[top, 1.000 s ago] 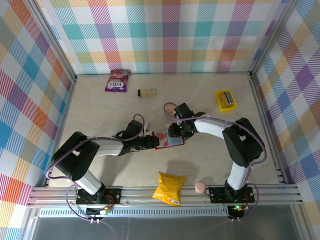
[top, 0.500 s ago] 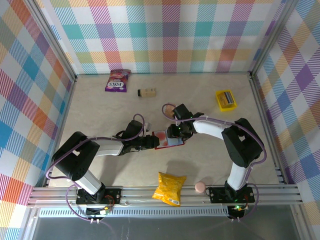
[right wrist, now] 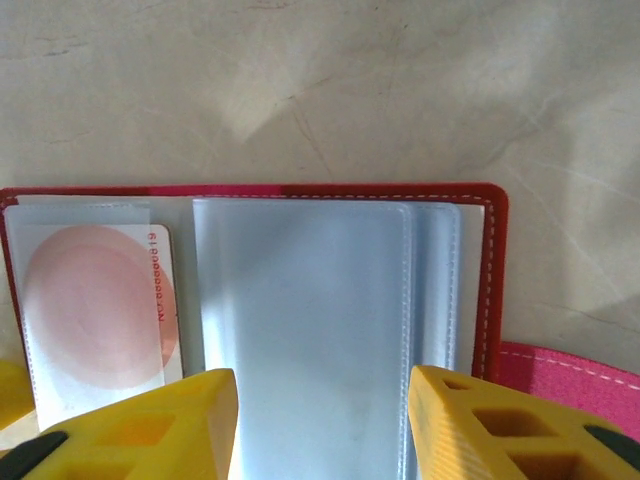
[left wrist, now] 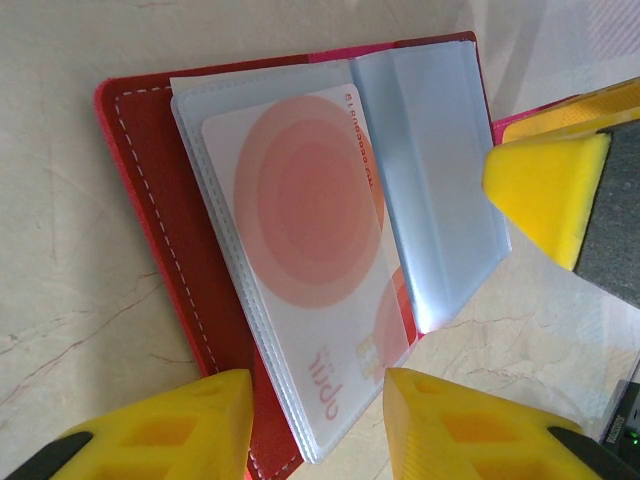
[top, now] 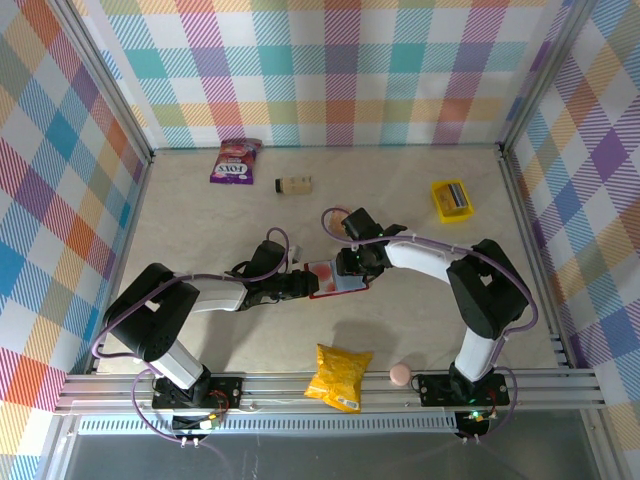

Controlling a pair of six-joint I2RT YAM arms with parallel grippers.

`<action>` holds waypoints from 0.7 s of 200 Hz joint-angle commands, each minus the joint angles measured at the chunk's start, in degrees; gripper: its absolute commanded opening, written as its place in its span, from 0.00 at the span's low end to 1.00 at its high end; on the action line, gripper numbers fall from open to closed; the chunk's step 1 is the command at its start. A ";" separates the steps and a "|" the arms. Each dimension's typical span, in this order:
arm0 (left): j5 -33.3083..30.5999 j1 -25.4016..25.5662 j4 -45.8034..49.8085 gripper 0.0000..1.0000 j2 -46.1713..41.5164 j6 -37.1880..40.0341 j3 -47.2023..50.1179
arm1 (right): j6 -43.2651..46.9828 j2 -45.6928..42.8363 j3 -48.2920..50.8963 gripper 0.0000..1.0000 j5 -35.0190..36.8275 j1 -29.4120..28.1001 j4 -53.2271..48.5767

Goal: Put the credit cards into the card holder

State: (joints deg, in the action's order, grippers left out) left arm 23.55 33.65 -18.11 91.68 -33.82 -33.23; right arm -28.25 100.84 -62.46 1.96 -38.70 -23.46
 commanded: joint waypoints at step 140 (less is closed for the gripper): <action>1.50 -0.34 0.44 0.39 0.39 -0.54 -0.90 | -1.94 4.57 -3.27 0.51 -0.95 -0.32 -1.16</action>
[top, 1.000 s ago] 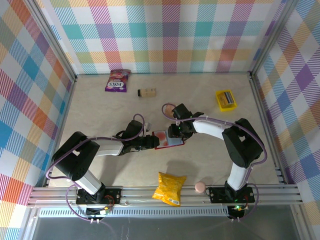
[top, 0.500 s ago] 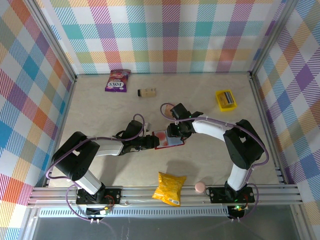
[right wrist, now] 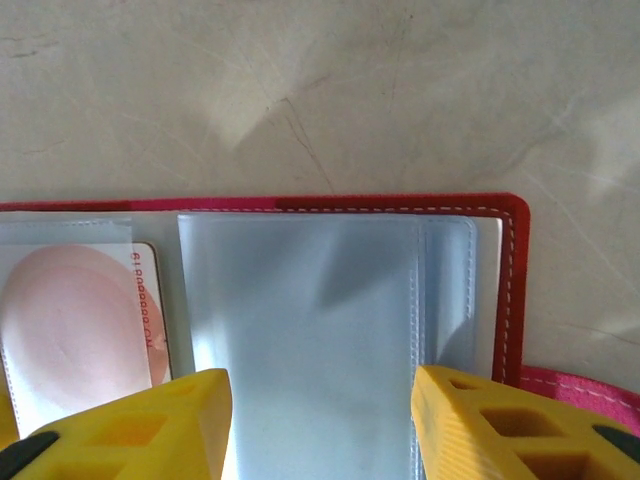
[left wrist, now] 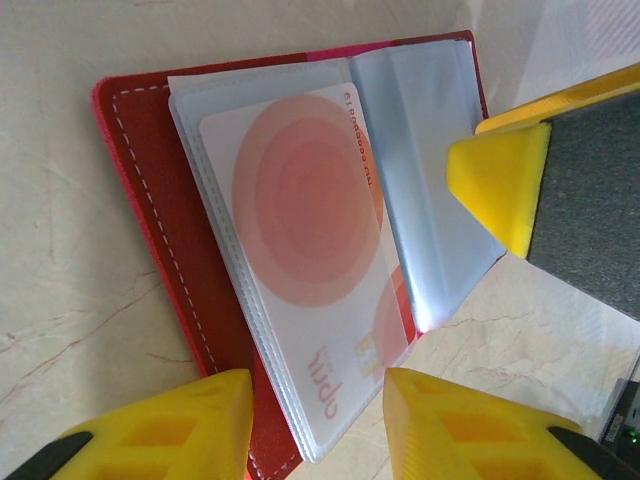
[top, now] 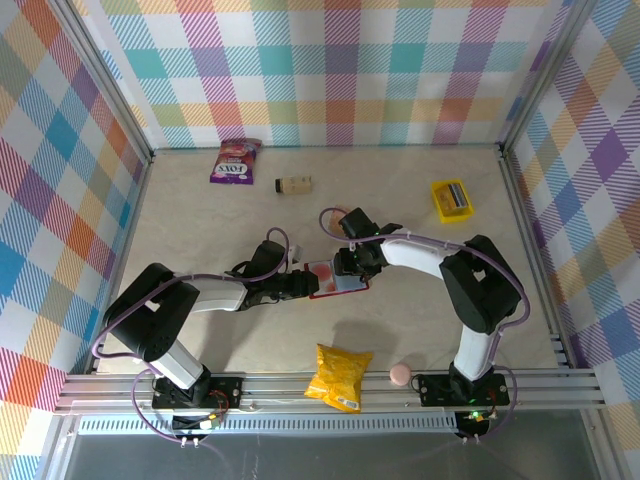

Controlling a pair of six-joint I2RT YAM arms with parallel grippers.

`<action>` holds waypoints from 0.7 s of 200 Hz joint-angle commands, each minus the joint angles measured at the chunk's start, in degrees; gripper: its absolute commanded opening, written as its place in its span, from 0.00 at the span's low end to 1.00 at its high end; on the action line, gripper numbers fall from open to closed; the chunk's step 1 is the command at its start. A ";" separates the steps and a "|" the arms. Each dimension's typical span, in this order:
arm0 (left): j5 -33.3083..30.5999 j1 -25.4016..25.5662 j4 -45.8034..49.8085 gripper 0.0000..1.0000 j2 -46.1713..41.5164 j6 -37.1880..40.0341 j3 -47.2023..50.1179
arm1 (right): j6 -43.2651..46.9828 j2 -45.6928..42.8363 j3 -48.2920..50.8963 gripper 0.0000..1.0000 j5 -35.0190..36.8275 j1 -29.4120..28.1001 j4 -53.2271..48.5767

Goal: Put the credit cards into the card holder

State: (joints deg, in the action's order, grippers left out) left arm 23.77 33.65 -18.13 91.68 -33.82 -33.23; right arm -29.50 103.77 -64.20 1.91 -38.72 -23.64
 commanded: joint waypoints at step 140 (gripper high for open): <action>0.92 -0.38 0.82 0.39 -0.54 -0.45 -0.52 | -3.46 -0.15 -0.92 0.48 -7.66 -0.19 4.63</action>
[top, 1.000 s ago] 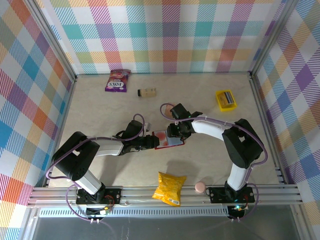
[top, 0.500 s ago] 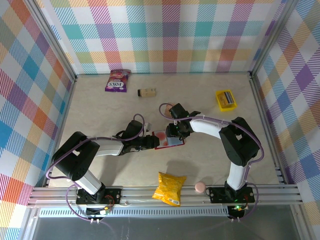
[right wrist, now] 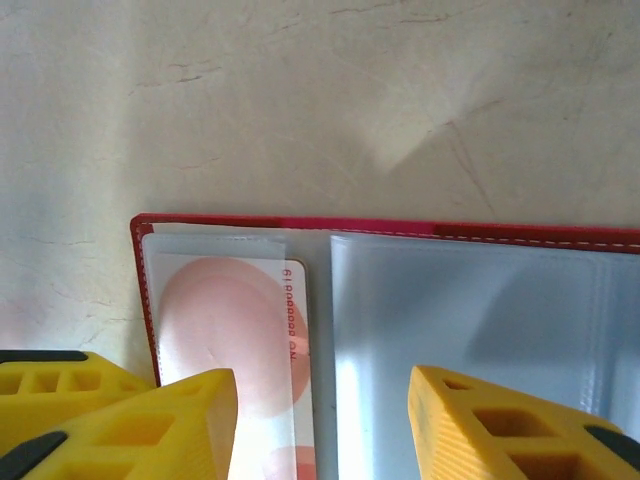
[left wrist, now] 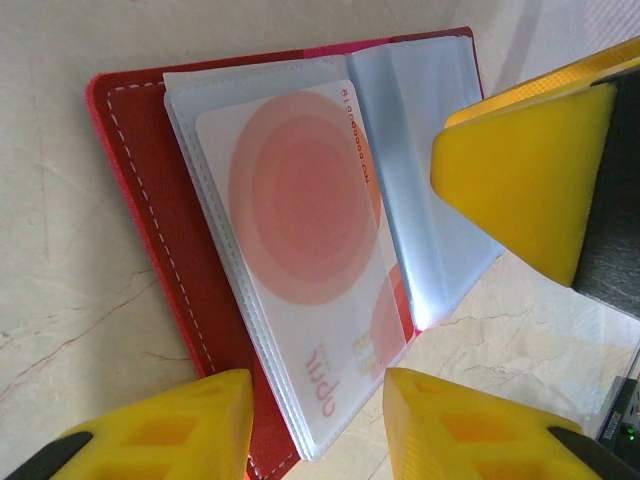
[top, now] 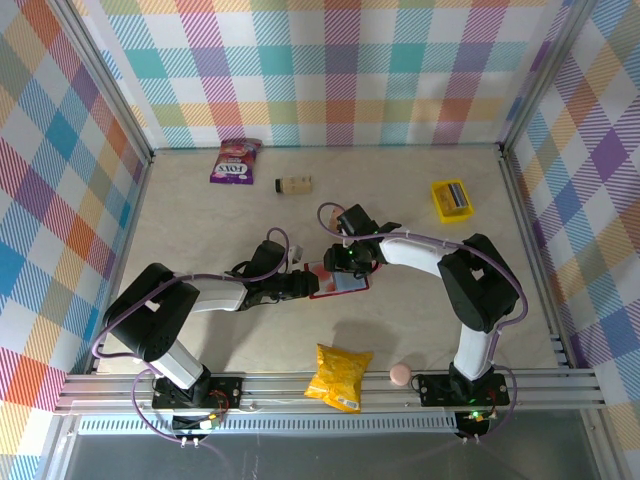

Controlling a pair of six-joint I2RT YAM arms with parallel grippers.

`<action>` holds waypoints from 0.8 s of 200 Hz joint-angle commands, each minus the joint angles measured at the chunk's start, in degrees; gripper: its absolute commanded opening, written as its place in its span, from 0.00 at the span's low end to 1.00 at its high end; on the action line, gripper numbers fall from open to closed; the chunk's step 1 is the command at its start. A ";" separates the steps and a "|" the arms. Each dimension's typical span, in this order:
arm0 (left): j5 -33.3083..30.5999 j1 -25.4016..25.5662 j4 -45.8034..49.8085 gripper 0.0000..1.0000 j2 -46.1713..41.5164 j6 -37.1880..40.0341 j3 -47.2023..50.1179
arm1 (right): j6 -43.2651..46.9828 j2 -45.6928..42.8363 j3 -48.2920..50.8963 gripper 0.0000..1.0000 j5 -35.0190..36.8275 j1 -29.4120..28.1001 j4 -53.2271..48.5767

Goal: Put the credit cards into the card holder

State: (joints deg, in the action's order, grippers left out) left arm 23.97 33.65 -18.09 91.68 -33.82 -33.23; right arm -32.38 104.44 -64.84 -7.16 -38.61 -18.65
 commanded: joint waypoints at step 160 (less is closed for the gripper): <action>0.82 -0.34 0.42 0.39 -0.18 -0.45 -0.60 | 0.57 -0.51 -0.18 0.51 11.93 -0.59 -5.95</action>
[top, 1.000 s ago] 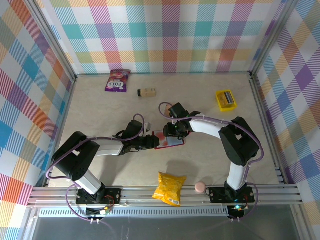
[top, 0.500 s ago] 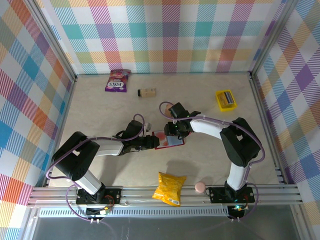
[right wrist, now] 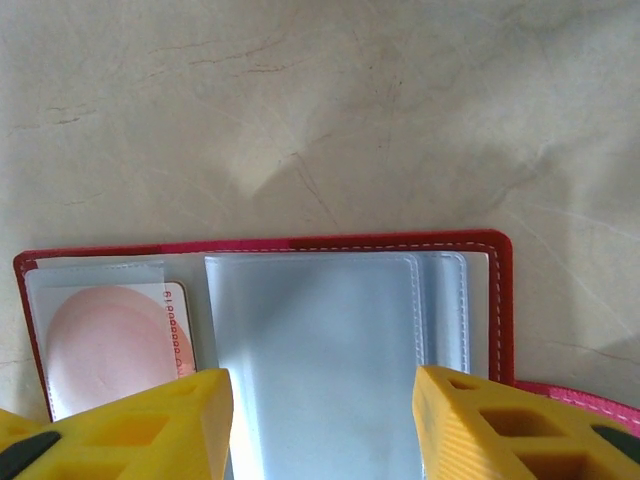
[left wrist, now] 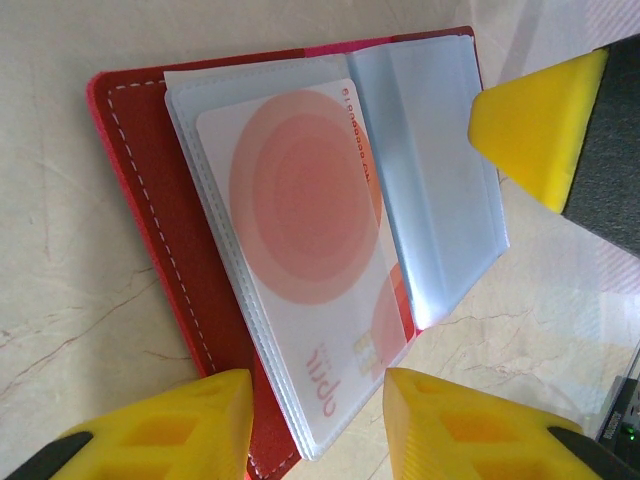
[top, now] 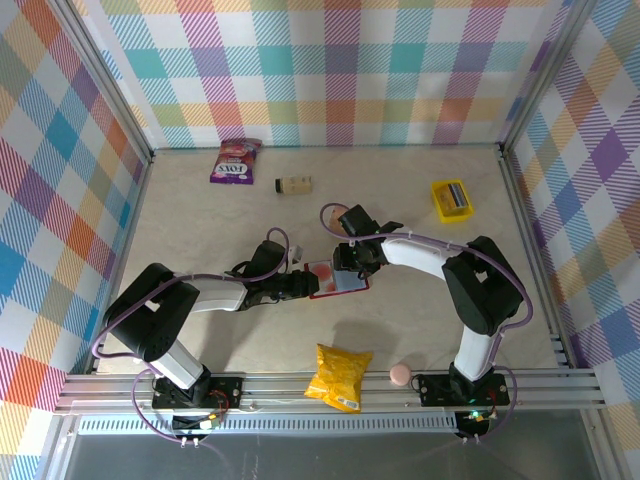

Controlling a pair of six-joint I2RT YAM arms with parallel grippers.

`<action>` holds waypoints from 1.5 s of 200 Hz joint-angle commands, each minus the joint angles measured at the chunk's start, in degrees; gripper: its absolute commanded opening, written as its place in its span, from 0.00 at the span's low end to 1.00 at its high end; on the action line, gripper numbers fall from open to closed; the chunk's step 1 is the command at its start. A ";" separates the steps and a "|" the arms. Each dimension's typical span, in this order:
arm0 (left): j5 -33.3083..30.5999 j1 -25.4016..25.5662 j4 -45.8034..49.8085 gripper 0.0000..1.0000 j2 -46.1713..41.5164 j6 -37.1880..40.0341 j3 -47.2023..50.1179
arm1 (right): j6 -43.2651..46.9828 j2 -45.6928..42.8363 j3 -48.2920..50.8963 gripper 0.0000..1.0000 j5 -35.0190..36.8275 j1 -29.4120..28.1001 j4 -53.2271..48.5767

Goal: Put the credit cards into the card holder

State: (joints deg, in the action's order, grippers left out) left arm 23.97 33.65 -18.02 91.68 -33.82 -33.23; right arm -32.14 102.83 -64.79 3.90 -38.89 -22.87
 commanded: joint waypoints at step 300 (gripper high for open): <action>0.09 -0.34 0.87 0.39 -1.65 -0.28 0.01 | -2.94 1.06 0.52 0.49 -14.60 0.40 7.46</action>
State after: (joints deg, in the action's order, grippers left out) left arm 23.94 33.65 -17.98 91.66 -33.82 -33.23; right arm -34.06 105.27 -64.93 -8.69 -38.61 -16.82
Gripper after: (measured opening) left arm 0.389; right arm 0.492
